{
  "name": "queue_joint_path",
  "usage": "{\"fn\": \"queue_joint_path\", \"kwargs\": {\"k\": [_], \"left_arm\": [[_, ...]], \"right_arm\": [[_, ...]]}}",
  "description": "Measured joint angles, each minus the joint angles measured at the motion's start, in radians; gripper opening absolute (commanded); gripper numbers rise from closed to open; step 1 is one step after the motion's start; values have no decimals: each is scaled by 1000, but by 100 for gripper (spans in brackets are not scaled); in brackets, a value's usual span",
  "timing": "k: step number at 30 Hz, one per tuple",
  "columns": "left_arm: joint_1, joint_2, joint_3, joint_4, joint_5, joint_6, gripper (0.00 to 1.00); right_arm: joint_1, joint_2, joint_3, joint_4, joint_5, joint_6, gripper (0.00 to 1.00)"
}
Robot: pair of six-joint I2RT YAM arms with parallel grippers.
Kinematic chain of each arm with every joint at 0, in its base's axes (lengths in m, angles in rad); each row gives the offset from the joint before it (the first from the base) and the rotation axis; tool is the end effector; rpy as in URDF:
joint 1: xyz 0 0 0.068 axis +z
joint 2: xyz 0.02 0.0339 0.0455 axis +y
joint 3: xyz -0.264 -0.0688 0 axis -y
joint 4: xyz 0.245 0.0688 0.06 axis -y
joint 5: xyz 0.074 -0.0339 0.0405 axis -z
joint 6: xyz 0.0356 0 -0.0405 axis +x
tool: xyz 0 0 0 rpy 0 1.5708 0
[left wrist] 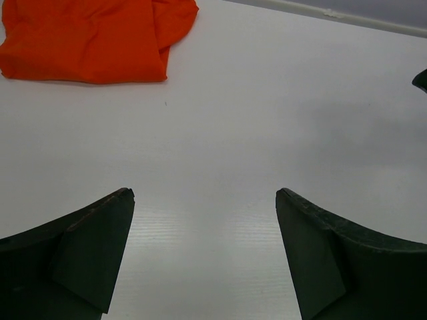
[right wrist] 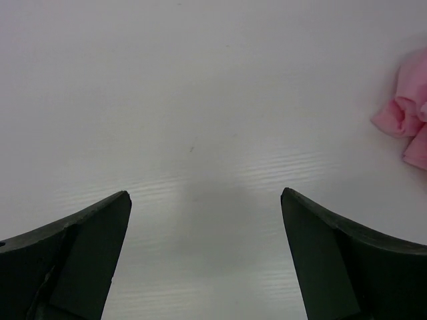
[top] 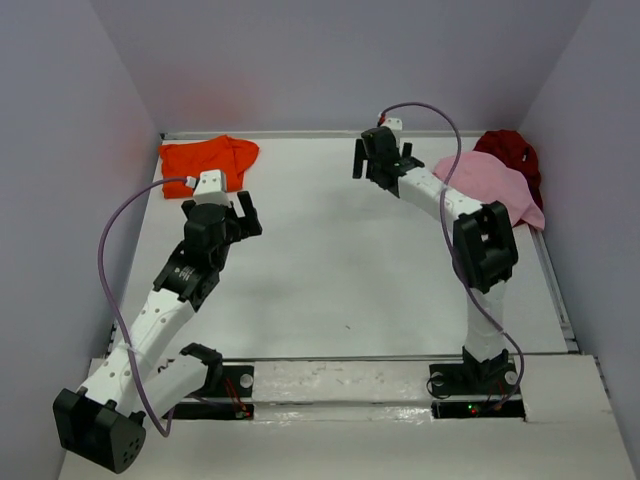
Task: Fold and stack the t-shirts
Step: Grab the tshirt from the pile
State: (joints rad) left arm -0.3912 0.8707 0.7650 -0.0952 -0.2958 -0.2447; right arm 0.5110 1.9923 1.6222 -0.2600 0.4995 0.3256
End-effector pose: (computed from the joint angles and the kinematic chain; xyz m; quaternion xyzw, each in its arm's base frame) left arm 0.1942 -0.0689 0.3277 -0.0369 0.7708 -0.0872 0.6300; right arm 0.4123 0.2116 0.2597 0.0316 0.8704 -0.0229 0.4908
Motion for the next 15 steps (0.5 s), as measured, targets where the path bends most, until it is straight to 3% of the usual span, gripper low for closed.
{"fn": "queue_joint_path", "kwargs": {"k": [5, 9, 15], "left_arm": [[1, 3, 0, 0, 10, 0, 96], [1, 3, 0, 0, 16, 0, 96], [1, 3, 0, 0, 26, 0, 97]], "right_arm": [[-168, 202, 259, -182, 32, 35, 100], [-237, 224, 275, -267, 119, 40, 100], [-217, 223, 289, -301, 222, 16, 99]]}}
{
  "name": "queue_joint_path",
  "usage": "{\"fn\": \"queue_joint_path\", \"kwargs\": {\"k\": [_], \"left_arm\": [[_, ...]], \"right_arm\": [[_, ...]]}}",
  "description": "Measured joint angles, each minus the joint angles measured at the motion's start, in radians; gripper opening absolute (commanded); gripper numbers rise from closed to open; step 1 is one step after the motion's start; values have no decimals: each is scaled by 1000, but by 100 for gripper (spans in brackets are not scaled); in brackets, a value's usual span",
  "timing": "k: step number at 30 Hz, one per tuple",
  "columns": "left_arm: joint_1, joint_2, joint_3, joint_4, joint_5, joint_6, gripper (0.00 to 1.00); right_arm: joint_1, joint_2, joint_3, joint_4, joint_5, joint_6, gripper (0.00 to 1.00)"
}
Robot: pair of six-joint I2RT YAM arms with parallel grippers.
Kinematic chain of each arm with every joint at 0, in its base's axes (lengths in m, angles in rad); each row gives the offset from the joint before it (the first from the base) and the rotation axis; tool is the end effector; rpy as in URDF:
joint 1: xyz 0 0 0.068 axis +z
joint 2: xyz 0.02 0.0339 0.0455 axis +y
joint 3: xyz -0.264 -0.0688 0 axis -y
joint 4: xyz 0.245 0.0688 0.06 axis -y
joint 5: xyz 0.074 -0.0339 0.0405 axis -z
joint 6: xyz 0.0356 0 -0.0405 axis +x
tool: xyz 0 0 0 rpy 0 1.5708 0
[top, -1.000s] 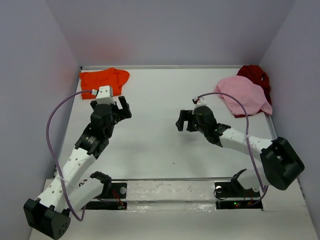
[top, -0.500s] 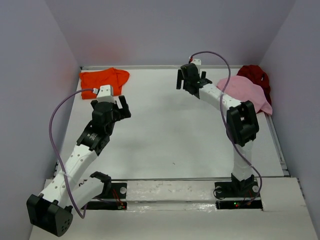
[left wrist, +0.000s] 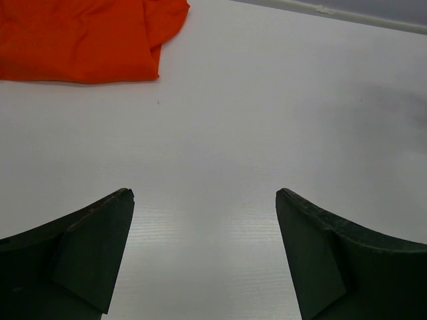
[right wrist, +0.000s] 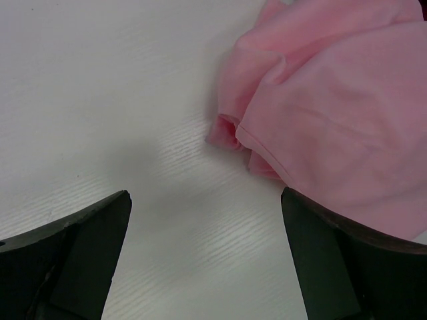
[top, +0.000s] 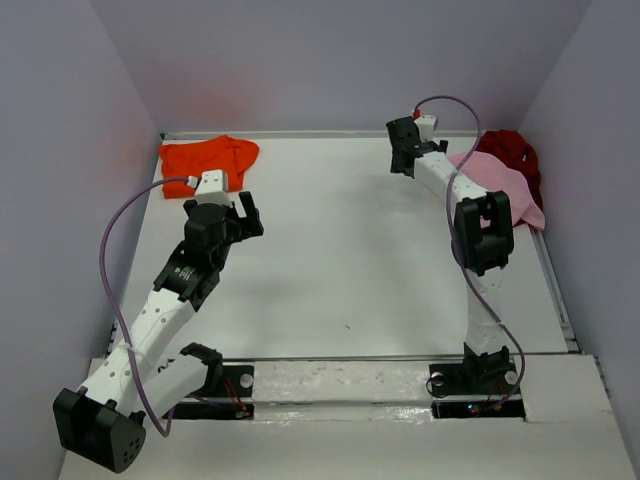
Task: Fold and stack the t-shirts
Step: Grab the tshirt from the pile
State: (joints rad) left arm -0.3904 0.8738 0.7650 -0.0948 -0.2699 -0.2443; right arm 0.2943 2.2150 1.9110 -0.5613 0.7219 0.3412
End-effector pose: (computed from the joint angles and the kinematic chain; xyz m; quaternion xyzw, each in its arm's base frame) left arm 0.1947 -0.0699 0.3271 -0.0287 0.7724 -0.0962 0.6271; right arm 0.4811 0.1212 0.2318 0.1426 0.8749 -0.2138 0.4106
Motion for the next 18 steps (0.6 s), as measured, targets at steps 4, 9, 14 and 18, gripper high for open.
{"fn": "queue_joint_path", "kwargs": {"k": [4, 9, 14, 18], "left_arm": [[0, 0, 0, 0, 1, 0, 96], [0, -3, 0, 0, 1, 0, 96], [0, -8, 0, 0, 1, 0, 96], [0, -8, 0, 0, 1, 0, 97]], "right_arm": [[16, 0, -3, 1, 62, -29, 100], [5, 6, -14, 25, 127, -82, 100], [-21, 24, -14, 41, 173, -103, 99], [-37, 51, -14, 46, 191, -118, 96]]}}
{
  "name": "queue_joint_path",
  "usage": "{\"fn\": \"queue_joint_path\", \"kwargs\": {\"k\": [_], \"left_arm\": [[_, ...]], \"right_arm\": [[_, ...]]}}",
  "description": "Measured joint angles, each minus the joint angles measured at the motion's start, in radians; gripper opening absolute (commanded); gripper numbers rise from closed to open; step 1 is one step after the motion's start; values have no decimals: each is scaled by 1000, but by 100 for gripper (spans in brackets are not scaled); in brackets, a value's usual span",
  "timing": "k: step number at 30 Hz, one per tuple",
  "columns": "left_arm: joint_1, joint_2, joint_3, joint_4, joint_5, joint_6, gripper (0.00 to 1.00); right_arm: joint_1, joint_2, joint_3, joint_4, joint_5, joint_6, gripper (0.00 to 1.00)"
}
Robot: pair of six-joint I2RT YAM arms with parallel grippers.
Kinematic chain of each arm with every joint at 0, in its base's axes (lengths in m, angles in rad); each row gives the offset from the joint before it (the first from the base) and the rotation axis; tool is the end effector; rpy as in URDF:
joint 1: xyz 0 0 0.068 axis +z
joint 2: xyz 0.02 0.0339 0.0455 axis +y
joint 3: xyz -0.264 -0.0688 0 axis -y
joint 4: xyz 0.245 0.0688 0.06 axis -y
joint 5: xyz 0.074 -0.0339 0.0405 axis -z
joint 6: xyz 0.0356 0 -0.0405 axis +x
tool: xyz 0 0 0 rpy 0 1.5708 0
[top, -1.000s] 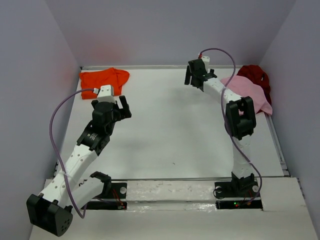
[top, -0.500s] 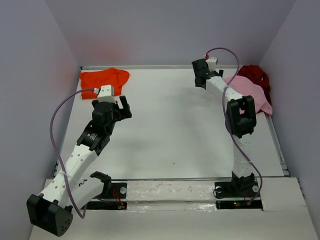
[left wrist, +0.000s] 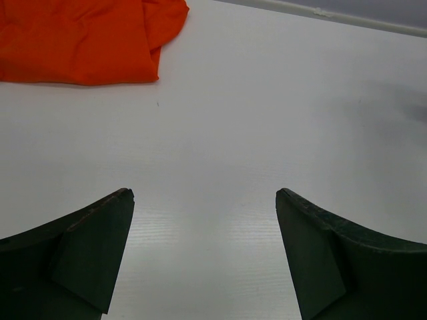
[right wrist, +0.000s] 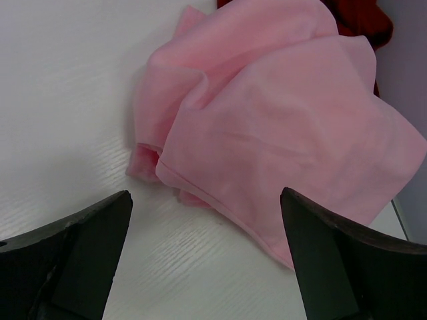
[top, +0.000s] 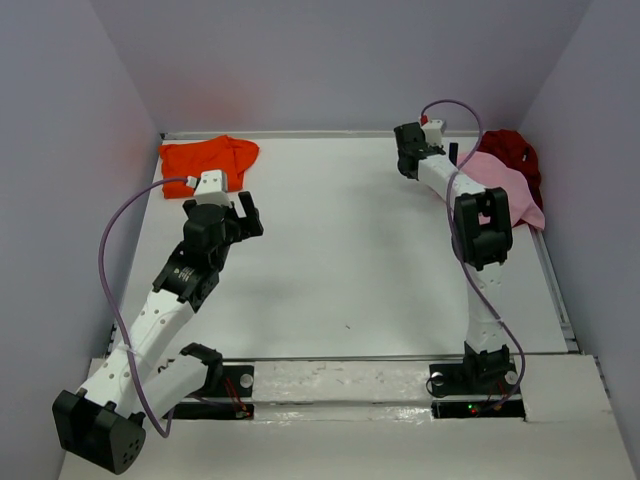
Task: Fold and stack the t-shirts
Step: Grab the tshirt from the pile
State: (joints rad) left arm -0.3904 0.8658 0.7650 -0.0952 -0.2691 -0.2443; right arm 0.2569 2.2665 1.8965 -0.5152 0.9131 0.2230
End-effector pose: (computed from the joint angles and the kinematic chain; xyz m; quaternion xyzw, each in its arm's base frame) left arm 0.1931 -0.0692 0.3285 -0.0290 0.7701 -0.0977 0.6297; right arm 0.4907 0.0998 0.2094 0.1338 0.8477 -0.3316 0.3917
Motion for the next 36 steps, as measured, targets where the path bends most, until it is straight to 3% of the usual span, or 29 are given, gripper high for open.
{"fn": "queue_joint_path", "kwargs": {"k": [2, 6, 8, 9, 11, 21, 26, 30, 36], "left_arm": [[0, 0, 0, 0, 0, 0, 97], [0, 0, 0, 0, 0, 0, 96], [0, 0, 0, 0, 0, 0, 96], [0, 0, 0, 0, 0, 0, 96], [0, 0, 0, 0, 0, 0, 96], [0, -5, 0, 0, 0, 0, 96], [0, -5, 0, 1, 0, 0, 97], [0, -5, 0, 1, 0, 0, 96], [0, -4, 0, 1, 0, 0, 96]], "right_arm": [[-16, 21, 0, 0, -4, -3, 93], [-39, 54, 0, 0, -10, -9, 79], [-48, 67, 0, 0, -15, -9, 63], [-54, 72, 0, -1, -16, -9, 34], [-60, 76, 0, 0, -24, 0, 0], [-65, 25, -83, 7, -87, 47, 0], [-18, -197, -263, -4, -120, 93, 0], [144, -480, -383, 1, -136, 105, 0], [406, -752, -399, 3, -242, 93, 0]]}}
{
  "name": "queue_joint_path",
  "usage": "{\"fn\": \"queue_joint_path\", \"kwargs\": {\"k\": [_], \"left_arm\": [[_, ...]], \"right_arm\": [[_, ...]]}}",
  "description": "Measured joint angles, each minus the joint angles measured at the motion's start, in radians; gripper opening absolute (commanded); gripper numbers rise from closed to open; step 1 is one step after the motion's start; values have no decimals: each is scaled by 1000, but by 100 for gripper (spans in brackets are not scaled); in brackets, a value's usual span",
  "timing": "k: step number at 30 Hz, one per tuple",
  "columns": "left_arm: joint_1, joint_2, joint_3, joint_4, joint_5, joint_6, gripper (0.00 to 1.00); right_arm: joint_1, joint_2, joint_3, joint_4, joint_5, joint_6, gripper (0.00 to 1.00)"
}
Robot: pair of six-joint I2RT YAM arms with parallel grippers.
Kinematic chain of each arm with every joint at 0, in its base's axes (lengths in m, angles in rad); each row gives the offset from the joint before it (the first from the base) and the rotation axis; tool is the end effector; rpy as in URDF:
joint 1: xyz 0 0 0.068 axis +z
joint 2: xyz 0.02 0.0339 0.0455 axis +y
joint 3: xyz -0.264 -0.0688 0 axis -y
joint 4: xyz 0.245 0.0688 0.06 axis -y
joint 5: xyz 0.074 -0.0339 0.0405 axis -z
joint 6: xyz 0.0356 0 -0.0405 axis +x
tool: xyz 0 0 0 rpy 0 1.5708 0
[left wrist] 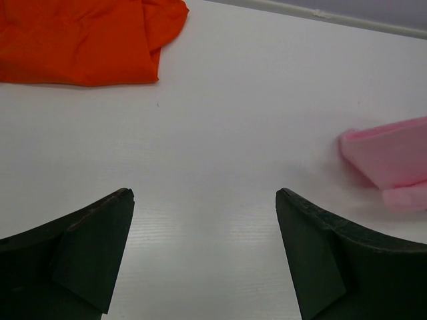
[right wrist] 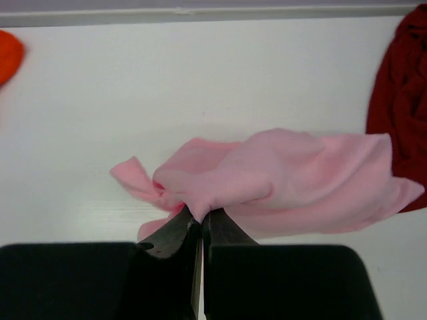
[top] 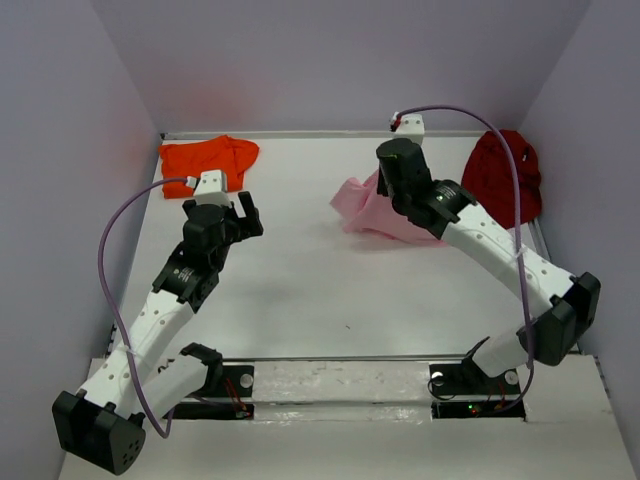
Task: Fold and stack the t-shirts
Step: Move the tshirt to the center of the board
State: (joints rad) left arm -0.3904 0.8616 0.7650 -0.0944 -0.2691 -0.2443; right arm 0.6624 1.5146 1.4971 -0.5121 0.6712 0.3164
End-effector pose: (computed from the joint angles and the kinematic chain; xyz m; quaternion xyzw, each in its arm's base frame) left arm 0.1923 -0.0689 0.3294 -0.0294 0.7685 -0.0985 0.6315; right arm 0.2810 0.1911 0.3813 0.0204 0.8351 -0.0314 0.5488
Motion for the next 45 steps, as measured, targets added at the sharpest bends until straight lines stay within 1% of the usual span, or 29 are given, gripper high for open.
{"fn": "queue_joint_path", "kwargs": {"k": [3, 6, 9, 12, 15, 17, 20, 24, 26, 27, 29, 32, 35, 37, 45], "left_arm": [[0, 1, 0, 0, -1, 0, 96], [0, 1, 0, -1, -5, 0, 96], [0, 1, 0, 0, -8, 0, 96], [0, 1, 0, -1, -12, 0, 96], [0, 1, 0, -1, -16, 0, 97], [0, 1, 0, 0, -17, 0, 97], [0, 1, 0, 0, -19, 0, 97], [0, 1, 0, 0, -18, 0, 96], [0, 1, 0, -1, -19, 0, 97], [0, 1, 0, -1, -19, 0, 96], [0, 1, 0, -1, -19, 0, 96], [0, 1, 0, 0, -19, 0, 96], [0, 1, 0, 0, -19, 0, 96], [0, 1, 0, -1, -19, 0, 96], [0, 1, 0, -1, -21, 0, 96]], "right_arm": [[55, -79, 14, -29, -45, -2, 0], [87, -145, 44, -57, -131, -2, 0], [100, -206, 79, -68, -238, -1, 0], [104, -244, 142, -82, -310, 2, 0], [105, -278, 169, -77, -324, -1, 0], [105, -302, 167, -80, -302, -8, 0], [105, -308, 114, -71, -229, -22, 0], [105, -249, 0, -72, -143, -25, 0], [105, -170, -43, -93, -111, -17, 0], [105, -113, -67, -110, -100, -8, 0], [105, -51, -106, -140, -83, 7, 0], [105, -24, -157, -170, -88, 23, 0], [106, -23, -154, -166, -115, 37, 0], [115, 6, -134, -158, -132, 51, 0], [212, 270, 13, -133, -158, 76, 0]]}}
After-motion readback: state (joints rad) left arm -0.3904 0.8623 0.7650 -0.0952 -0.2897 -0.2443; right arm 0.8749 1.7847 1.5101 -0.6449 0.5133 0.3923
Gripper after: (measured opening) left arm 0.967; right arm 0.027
